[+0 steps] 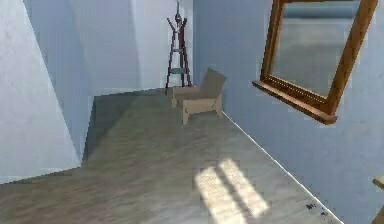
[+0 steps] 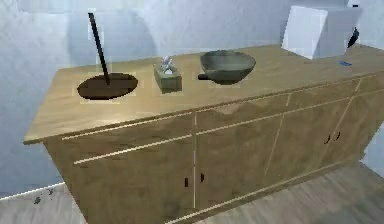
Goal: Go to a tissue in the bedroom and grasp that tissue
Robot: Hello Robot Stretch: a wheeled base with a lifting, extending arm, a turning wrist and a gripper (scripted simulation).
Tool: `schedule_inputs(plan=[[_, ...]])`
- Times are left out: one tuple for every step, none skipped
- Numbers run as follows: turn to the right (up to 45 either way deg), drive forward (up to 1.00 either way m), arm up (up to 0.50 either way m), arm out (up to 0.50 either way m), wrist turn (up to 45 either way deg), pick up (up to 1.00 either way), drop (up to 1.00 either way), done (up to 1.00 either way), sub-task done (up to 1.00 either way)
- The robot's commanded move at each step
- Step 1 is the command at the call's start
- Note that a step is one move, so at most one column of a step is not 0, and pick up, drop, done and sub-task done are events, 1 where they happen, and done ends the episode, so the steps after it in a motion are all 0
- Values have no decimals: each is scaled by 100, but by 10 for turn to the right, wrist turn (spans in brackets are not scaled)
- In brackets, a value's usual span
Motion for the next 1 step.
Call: schedule_inputs(plan=[[450,0,0,0,0,0,0,0,0]])
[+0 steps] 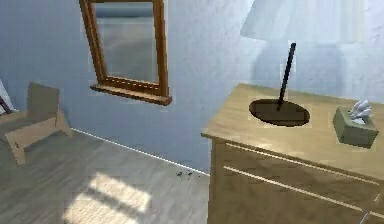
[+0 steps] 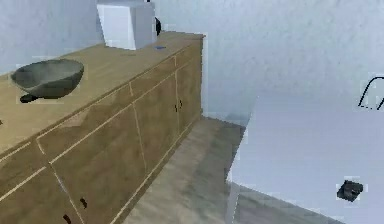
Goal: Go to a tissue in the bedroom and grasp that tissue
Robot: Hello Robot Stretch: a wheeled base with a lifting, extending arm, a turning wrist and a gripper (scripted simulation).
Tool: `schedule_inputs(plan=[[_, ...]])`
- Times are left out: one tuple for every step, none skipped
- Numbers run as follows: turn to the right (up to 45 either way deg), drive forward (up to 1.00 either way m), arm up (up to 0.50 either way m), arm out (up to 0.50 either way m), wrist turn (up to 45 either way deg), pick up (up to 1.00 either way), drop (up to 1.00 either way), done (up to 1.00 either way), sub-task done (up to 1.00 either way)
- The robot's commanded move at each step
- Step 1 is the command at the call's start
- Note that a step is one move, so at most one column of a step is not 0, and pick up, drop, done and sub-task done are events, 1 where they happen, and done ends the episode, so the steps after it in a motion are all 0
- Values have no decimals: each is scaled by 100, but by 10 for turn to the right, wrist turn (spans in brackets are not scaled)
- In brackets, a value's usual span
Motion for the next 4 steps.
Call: schedule_inputs(plan=[[240,0,0,0,0,0,0,0,0],[0,45,0,0,0,0,0,0,0],[-450,0,0,0,0,0,0,0,0],[-120,0,0,0,0,0,0,0,0]])
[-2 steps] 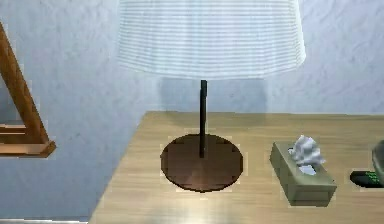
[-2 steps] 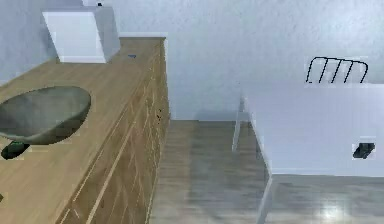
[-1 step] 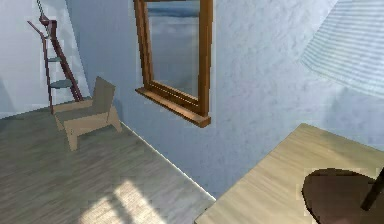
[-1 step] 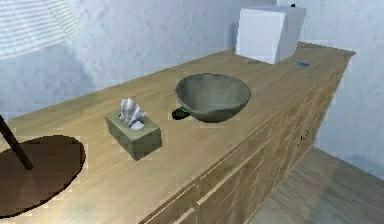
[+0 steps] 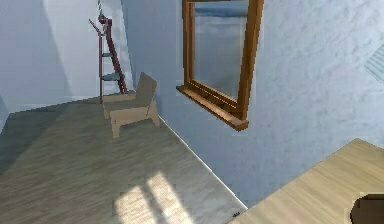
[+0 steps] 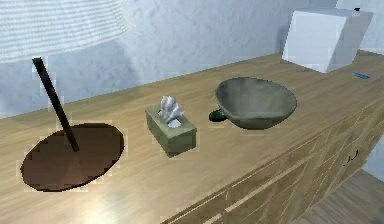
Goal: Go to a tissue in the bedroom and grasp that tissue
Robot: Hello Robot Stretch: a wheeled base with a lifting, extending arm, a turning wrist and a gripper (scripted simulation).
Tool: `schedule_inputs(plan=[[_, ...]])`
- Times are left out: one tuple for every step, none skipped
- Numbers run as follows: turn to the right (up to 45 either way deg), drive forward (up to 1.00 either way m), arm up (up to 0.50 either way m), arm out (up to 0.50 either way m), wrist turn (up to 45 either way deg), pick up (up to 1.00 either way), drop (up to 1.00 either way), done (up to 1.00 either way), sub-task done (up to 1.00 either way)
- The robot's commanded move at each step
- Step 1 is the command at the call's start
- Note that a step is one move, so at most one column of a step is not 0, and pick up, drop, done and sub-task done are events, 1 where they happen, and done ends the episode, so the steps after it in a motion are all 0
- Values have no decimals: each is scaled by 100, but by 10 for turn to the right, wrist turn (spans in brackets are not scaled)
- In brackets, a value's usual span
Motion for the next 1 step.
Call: schedule_inputs(plan=[[0,0,50,0,0,0,0,0,0]])
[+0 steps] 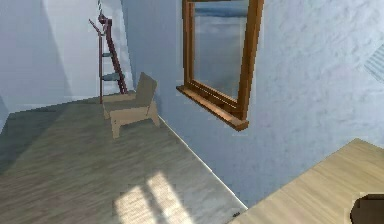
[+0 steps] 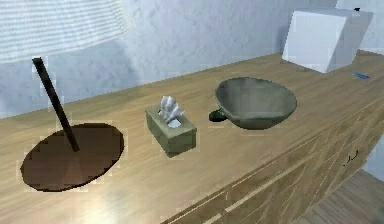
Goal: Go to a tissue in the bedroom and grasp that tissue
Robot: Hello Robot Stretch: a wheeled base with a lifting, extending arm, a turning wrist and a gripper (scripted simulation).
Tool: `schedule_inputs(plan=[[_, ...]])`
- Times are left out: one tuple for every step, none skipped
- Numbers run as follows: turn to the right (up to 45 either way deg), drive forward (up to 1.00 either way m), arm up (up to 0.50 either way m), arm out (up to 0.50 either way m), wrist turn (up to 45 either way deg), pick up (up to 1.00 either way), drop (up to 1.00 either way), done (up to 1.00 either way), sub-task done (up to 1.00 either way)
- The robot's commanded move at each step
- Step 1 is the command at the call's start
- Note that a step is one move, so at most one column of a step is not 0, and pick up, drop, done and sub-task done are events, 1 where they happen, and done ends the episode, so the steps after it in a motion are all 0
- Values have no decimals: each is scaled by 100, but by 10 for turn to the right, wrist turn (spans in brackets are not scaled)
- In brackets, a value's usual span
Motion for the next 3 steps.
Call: schedule_inputs(plan=[[0,0,38,0,0,0,0,0,0],[0,0,0,14,0,0,0,0,0],[0,0,0,0,450,0,0,0,0]])
